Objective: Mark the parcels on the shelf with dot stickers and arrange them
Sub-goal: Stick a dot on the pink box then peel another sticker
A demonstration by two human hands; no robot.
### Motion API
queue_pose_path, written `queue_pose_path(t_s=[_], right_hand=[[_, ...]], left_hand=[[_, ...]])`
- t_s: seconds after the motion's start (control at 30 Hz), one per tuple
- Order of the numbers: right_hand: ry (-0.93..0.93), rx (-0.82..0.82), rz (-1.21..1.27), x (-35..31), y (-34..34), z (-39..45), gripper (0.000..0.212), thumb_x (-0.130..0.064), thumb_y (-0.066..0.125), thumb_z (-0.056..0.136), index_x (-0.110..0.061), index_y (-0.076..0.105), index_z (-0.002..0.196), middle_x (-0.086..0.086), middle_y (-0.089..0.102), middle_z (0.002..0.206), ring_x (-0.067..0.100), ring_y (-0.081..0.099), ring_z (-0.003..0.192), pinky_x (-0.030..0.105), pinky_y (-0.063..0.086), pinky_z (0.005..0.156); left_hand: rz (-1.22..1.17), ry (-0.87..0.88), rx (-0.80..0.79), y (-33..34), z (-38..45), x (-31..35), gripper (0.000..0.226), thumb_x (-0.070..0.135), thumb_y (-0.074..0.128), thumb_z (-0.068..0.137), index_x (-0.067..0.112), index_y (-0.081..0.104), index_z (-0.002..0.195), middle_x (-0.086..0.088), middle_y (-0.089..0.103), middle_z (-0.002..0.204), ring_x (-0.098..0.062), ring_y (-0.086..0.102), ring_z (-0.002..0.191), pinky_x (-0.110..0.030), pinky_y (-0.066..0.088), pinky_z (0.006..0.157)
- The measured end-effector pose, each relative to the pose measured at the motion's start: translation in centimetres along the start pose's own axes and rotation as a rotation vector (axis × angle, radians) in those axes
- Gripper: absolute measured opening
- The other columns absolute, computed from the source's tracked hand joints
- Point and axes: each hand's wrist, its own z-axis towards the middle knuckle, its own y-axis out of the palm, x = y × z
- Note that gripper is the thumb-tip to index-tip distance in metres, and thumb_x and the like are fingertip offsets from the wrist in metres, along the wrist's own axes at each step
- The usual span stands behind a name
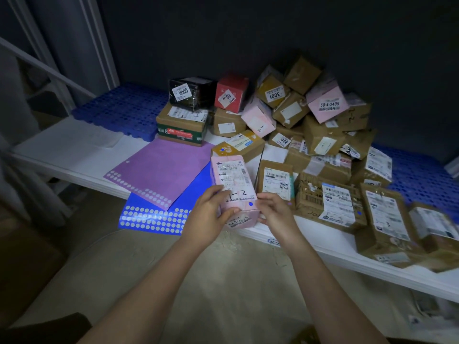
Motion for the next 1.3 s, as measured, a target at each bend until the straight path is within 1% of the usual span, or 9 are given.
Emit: queue_pose_path(t_s=[0.1, 0.27, 0.47, 0.6, 0.67, 0.9, 1.0, 1.13, 1.3], right_hand=[[-0.115, -0.119, -0.117, 0.6, 0.3, -0.7, 0.026, -0.012, 0.058, 0.094, -0.021, 0.059, 0.118, -0.012, 0.065, 0.11, 0.004, 0.061, 0.102, 0.017, 0.049, 0.084], [-0.239, -0.087, -0.139, 0.7, 1.1, -2.4, 0.037, -0.011, 0.058, 0.092, -0.022, 0.053, 0.127, -0.015, 0.064, 0.113, -0.006, 0.06, 0.098, 0.01, 0.045, 0.078], [-0.359, 0.103, -0.015, 0.0, -0.8, -4.9, 0.041, -0.013, 0.061, 0.092, -0.023, 0.051, 0.131, -0.018, 0.062, 0.114, -0.007, 0.06, 0.096, 0.009, 0.046, 0.074], [-0.349, 0.17, 0.041, -0.4, -3.4, -3.8, 0.035, -0.016, 0.059, 0.093, -0.021, 0.054, 0.128, -0.009, 0.065, 0.116, -0.002, 0.062, 0.099, 0.014, 0.048, 0.079], [-0.343, 0.18, 0.026, -0.4, -4.6, -2.3, 0.034, -0.02, 0.058, 0.091, -0.021, 0.056, 0.125, -0.007, 0.066, 0.116, 0.006, 0.063, 0.104, 0.024, 0.05, 0.085], [-0.284, 0.144, -0.173, -0.3, -7.6, 2.3, 0.025, -0.014, 0.058, 0.092, -0.024, 0.058, 0.115, -0.008, 0.068, 0.108, 0.011, 0.064, 0.101, 0.024, 0.052, 0.082], [-0.27, 0.271, -0.222, -1.1, -8.8, 4.4, 0.025, -0.023, 0.058, 0.094, -0.022, 0.057, 0.119, -0.005, 0.061, 0.114, 0.012, 0.059, 0.103, 0.02, 0.048, 0.083], [-0.251, 0.427, -0.34, -2.7, -10.5, 7.8, 0.036, -0.029, 0.057, 0.093, -0.02, 0.054, 0.127, 0.005, 0.052, 0.13, 0.021, 0.053, 0.115, 0.042, 0.047, 0.097], [-0.259, 0.497, -0.429, -5.9, -11.7, 11.6, 0.044, -0.028, 0.062, 0.09, -0.015, 0.052, 0.13, 0.009, 0.044, 0.134, 0.027, 0.048, 0.12, 0.03, 0.039, 0.096]], left_hand=[[-0.182, -0.162, -0.02, 0.0, -0.1, 0.6, 0.068, 0.037, 0.065, 0.086, 0.018, 0.033, 0.144, 0.001, 0.034, 0.147, -0.016, 0.043, 0.127, -0.033, 0.046, 0.092], [-0.355, -0.166, -0.013, -0.1, -1.2, 1.4, 0.044, 0.033, 0.062, 0.09, 0.025, 0.047, 0.131, 0.014, 0.059, 0.121, -0.002, 0.058, 0.101, -0.015, 0.047, 0.075], [-0.402, -0.028, 0.001, 0.0, -1.4, 4.2, 0.045, 0.044, 0.058, 0.089, 0.044, 0.044, 0.131, 0.017, 0.055, 0.122, -0.004, 0.051, 0.116, -0.036, 0.049, 0.094], [-0.317, -0.047, -0.088, 1.1, 0.7, 7.7, 0.057, 0.042, 0.056, 0.091, 0.043, 0.031, 0.143, 0.004, 0.04, 0.121, -0.005, 0.037, 0.113, -0.023, 0.036, 0.099], [-0.298, -0.068, -0.148, 2.0, 2.1, 8.7, 0.061, 0.041, 0.058, 0.09, 0.041, 0.03, 0.144, -0.001, 0.038, 0.124, -0.009, 0.035, 0.119, -0.026, 0.036, 0.102], [-0.129, -0.164, -0.279, 4.6, 5.7, 9.6, 0.063, 0.039, 0.061, 0.087, 0.024, 0.032, 0.14, -0.012, 0.04, 0.128, -0.027, 0.032, 0.128, -0.037, 0.037, 0.104], [-0.128, -0.182, -0.244, 4.8, 6.8, 10.4, 0.069, 0.04, 0.061, 0.086, 0.025, 0.027, 0.144, -0.008, 0.031, 0.139, -0.026, 0.023, 0.135, -0.036, 0.032, 0.105], [-0.047, -0.113, -0.176, 4.6, 8.9, 12.0, 0.067, 0.04, 0.053, 0.093, 0.022, 0.021, 0.148, -0.003, 0.018, 0.15, -0.022, 0.011, 0.14, -0.037, 0.025, 0.109], [0.156, -0.045, -0.162, 4.7, 12.4, 13.2, 0.058, 0.038, 0.046, 0.096, 0.022, 0.023, 0.148, -0.004, 0.016, 0.152, -0.025, 0.011, 0.141, -0.041, 0.027, 0.109]])
